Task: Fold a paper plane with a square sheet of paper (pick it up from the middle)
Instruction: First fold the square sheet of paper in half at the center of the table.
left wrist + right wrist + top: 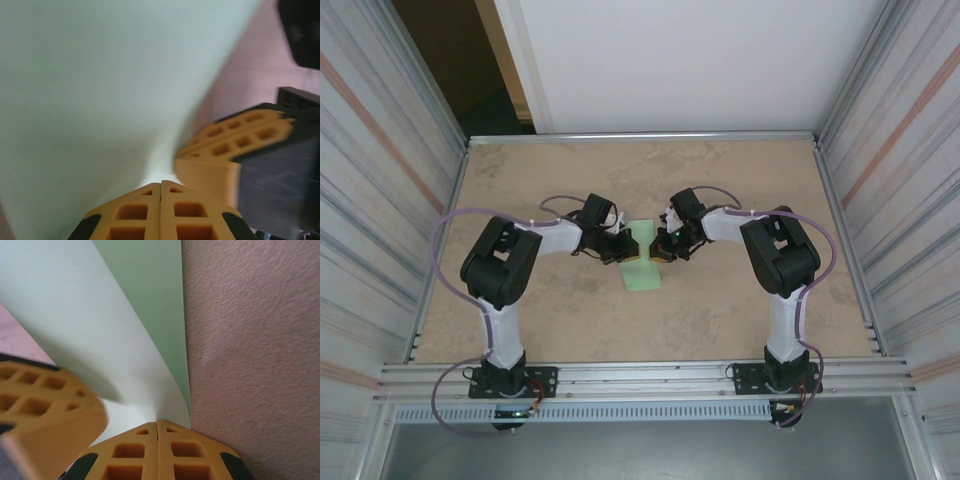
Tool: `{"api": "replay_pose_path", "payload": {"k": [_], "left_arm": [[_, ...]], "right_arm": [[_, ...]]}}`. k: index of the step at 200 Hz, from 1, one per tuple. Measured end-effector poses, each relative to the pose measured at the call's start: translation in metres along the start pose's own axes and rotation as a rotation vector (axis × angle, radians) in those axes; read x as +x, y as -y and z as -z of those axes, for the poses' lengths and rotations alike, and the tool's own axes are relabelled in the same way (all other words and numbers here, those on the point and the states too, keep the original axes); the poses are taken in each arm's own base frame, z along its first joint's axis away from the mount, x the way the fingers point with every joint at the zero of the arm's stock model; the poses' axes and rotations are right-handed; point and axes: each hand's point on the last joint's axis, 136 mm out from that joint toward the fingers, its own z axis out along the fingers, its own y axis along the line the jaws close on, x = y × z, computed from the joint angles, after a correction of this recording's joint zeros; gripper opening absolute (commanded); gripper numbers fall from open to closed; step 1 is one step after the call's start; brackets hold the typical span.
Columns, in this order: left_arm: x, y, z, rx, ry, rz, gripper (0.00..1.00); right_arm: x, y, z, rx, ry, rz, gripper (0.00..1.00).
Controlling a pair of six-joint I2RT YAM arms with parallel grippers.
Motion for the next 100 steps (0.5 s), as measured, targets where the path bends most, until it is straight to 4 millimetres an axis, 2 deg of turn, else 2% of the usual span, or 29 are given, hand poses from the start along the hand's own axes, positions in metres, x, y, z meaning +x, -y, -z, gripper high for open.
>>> {"api": "replay_pose_path", "payload": {"k": [31,73,87,100], "left_arm": [[-0.006,-0.023,0.012,0.007,0.021,0.048,0.04],[-0.025,-0.065,0.056,-0.036,0.115,0.137,0.04],[-0.028,-0.064,0.063,-0.041,0.131,0.137,0.04],[-0.026,-0.049,0.063,-0.026,0.131,0.101,0.04]], "right_arm": [[0.000,0.000,0.000,0.001,0.000,0.010,0.00],[0.000,0.001,0.000,0.001,0.001,0.014,0.00],[0.000,0.001,0.000,0.001,0.002,0.014,0.00],[0.000,0.001,0.000,0.001,0.002,0.015,0.00]]}}
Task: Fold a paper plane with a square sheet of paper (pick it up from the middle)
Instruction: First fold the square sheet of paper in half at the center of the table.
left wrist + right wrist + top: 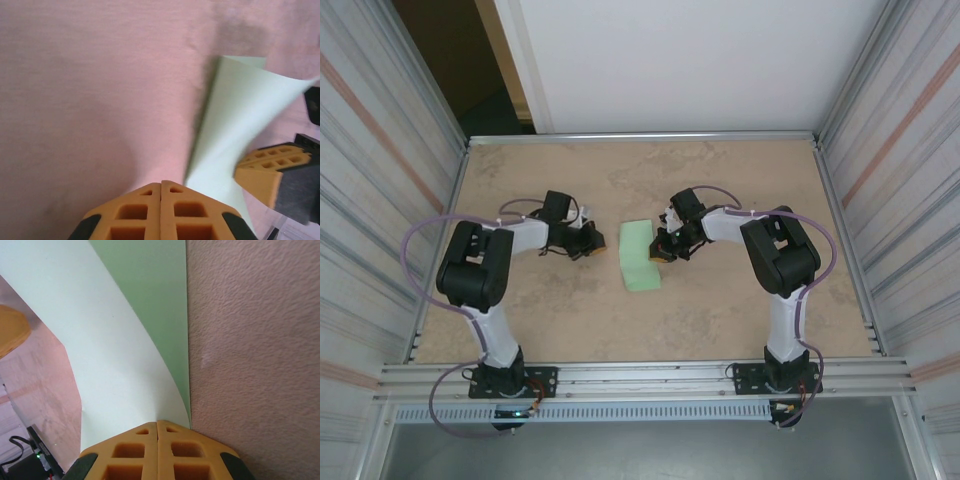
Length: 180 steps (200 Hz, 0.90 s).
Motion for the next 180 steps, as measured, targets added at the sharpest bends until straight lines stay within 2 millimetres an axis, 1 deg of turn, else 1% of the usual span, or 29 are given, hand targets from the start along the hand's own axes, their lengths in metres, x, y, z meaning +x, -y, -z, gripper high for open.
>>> {"api": "replay_pose_path", "payload": {"k": [14,35,46,55,67,77,99,120,143,155,167,180], "left_arm": [[0.008,0.021,-0.005,0.025,-0.017,-0.049,0.04],[0.018,0.054,-0.020,0.076,-0.049,-0.112,0.04],[0.020,0.065,-0.030,0.095,-0.068,-0.132,0.04],[0.020,0.068,-0.039,0.101,-0.079,-0.136,0.04],[0.017,0.064,-0.048,0.095,-0.091,-0.126,0.04],[0.015,0.056,-0.054,0.082,-0.097,-0.110,0.04],[0.009,0.035,-0.057,0.056,-0.103,-0.069,0.04],[-0.005,0.021,-0.047,0.055,-0.082,-0.048,0.04],[-0.026,0.002,-0.031,0.047,-0.037,-0.012,0.04],[-0.033,-0.006,-0.024,0.036,-0.023,0.003,0.04],[-0.038,-0.010,-0.018,0.025,-0.009,0.007,0.04],[-0.036,-0.005,-0.015,0.026,-0.011,-0.002,0.04]], "right_arm": [[0.000,0.000,0.000,0.000,0.000,0.000,0.00],[0.000,0.001,-0.001,-0.001,0.001,0.001,0.00],[0.000,0.001,-0.001,-0.002,0.001,0.000,0.00],[0.001,0.001,-0.001,-0.002,0.001,0.000,0.00],[0.000,0.001,-0.001,-0.003,0.001,0.001,0.00],[0.000,0.001,-0.001,-0.003,0.001,0.001,0.00],[0.000,0.001,-0.001,-0.003,0.002,0.001,0.00],[0.000,0.001,-0.001,-0.003,0.002,0.002,0.00],[0.000,0.002,-0.001,-0.004,0.002,0.002,0.00],[0.001,0.002,-0.001,-0.006,0.002,0.002,0.00],[0.000,0.002,-0.001,-0.008,0.002,0.001,0.00],[0.000,0.002,-0.001,-0.010,0.002,0.002,0.00]]}}
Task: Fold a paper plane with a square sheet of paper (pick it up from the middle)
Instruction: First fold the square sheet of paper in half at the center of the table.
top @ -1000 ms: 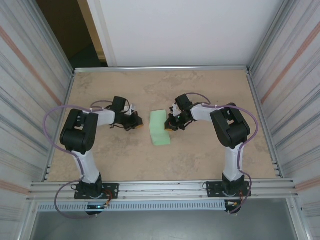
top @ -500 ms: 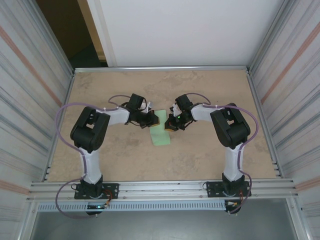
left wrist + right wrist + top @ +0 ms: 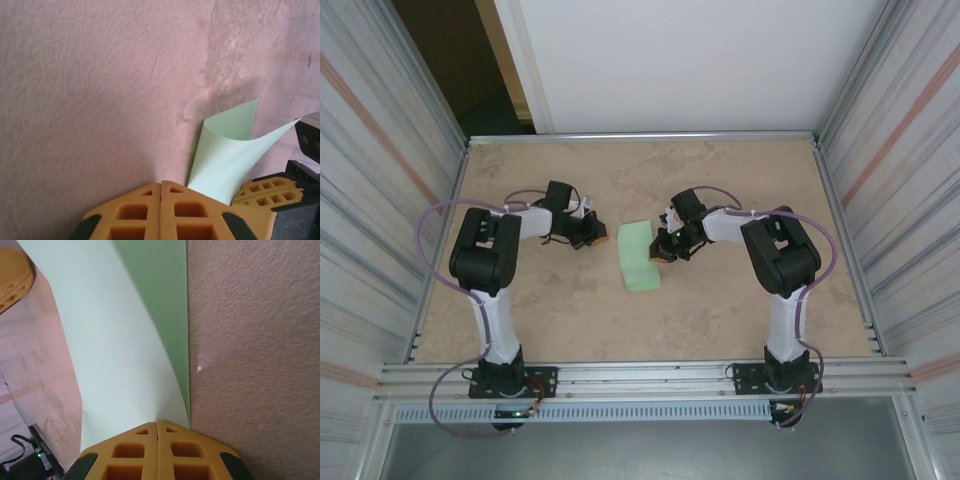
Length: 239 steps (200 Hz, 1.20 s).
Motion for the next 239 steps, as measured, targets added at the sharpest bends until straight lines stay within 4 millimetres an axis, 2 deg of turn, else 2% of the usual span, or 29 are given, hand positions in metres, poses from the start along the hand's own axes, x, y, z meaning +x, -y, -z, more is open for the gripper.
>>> {"api": "replay_pose_path", "payload": {"k": [35,47,61,81,106,155,181,195,207,224,239], "left_arm": [[0.020,0.052,-0.012,0.067,-0.023,-0.116,0.04],[0.027,0.063,-0.020,0.081,-0.041,-0.137,0.04],[0.028,0.066,-0.029,0.086,-0.057,-0.137,0.04],[0.019,0.058,-0.039,0.066,-0.059,-0.119,0.04],[-0.002,0.035,-0.041,0.008,-0.036,-0.093,0.04],[-0.052,-0.006,-0.010,-0.028,0.050,-0.023,0.03],[-0.065,-0.018,0.006,-0.057,0.090,0.003,0.03],[-0.062,-0.009,0.014,-0.056,0.102,-0.010,0.03],[-0.053,0.009,0.021,-0.047,0.111,-0.036,0.03],[-0.026,0.045,0.027,-0.018,0.111,-0.086,0.03],[0.003,0.073,0.026,0.017,0.094,-0.129,0.03]], "right_arm": [[0.000,0.000,0.000,0.000,0.000,0.000,0.00],[0.000,0.000,0.000,0.000,0.000,0.000,0.00],[0.000,0.000,0.000,0.000,0.000,-0.001,0.00],[0.000,0.000,0.000,0.000,0.001,0.000,0.00],[0.000,0.001,0.000,-0.002,0.001,-0.001,0.00],[0.000,0.001,0.000,-0.006,0.001,0.001,0.00],[0.000,0.000,0.000,-0.009,0.001,0.001,0.00],[0.000,0.000,0.000,-0.009,0.001,0.001,0.00],[0.000,0.000,0.000,-0.009,0.001,0.001,0.00],[0.000,0.000,0.000,-0.009,0.001,0.001,0.00],[0.000,0.000,0.000,-0.009,0.001,0.001,0.00]]}}
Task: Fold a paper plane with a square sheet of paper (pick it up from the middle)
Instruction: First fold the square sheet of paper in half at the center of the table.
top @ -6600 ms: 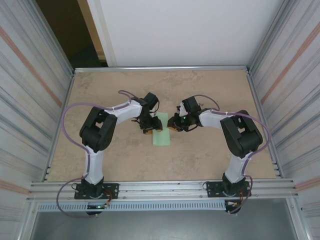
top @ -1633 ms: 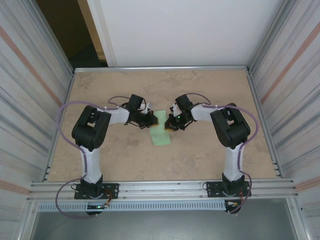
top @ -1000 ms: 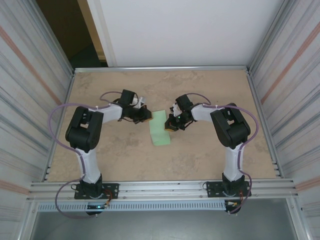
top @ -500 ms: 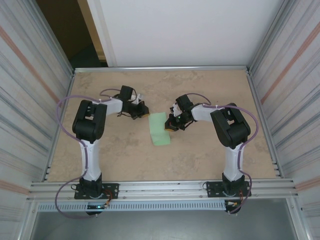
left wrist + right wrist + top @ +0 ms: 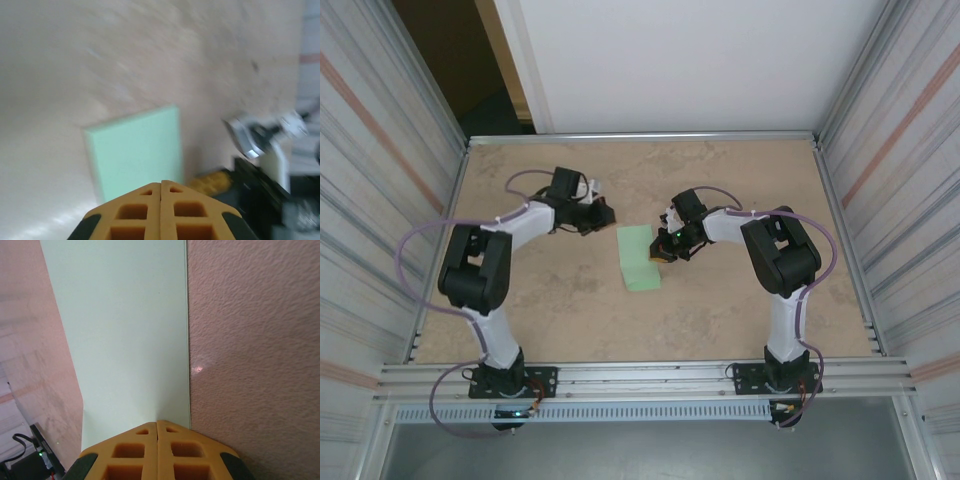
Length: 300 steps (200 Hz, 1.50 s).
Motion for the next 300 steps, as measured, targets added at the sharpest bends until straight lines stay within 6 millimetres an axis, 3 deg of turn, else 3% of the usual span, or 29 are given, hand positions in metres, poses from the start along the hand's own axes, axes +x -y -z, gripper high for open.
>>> {"api": "replay_pose_path", "payload": {"k": [20,45,65,96,157,225,258,284,300], "left_arm": [[0.043,0.023,-0.011,0.042,-0.061,-0.019,0.03],[0.094,0.013,-0.026,0.028,-0.175,0.035,0.03],[0.115,0.006,-0.030,0.016,-0.228,0.068,0.03],[0.117,0.001,-0.035,0.007,-0.241,0.089,0.03],[0.125,-0.031,-0.038,-0.033,-0.262,0.158,0.02],[0.140,-0.074,0.016,-0.044,-0.193,0.295,0.02],[0.133,-0.044,0.019,-0.014,-0.174,0.248,0.02],[0.120,-0.006,0.003,0.026,-0.182,0.162,0.02],[0.115,0.007,-0.013,0.036,-0.199,0.137,0.02]], "right_arm": [[0.000,0.000,0.000,-0.001,0.002,0.001,0.00],[0.000,0.000,0.000,-0.003,0.005,0.003,0.00],[0.000,0.000,0.000,-0.005,0.007,0.004,0.00],[0.000,0.000,0.000,-0.005,0.007,0.004,0.00],[0.000,0.001,0.000,-0.005,0.008,0.004,0.00],[0.000,0.000,0.000,-0.003,0.012,0.007,0.00],[0.000,0.000,0.000,-0.002,0.015,0.008,0.00],[0.000,0.000,0.000,-0.002,0.016,0.007,0.00],[0.000,0.001,0.000,-0.002,0.016,0.005,0.00]]}}
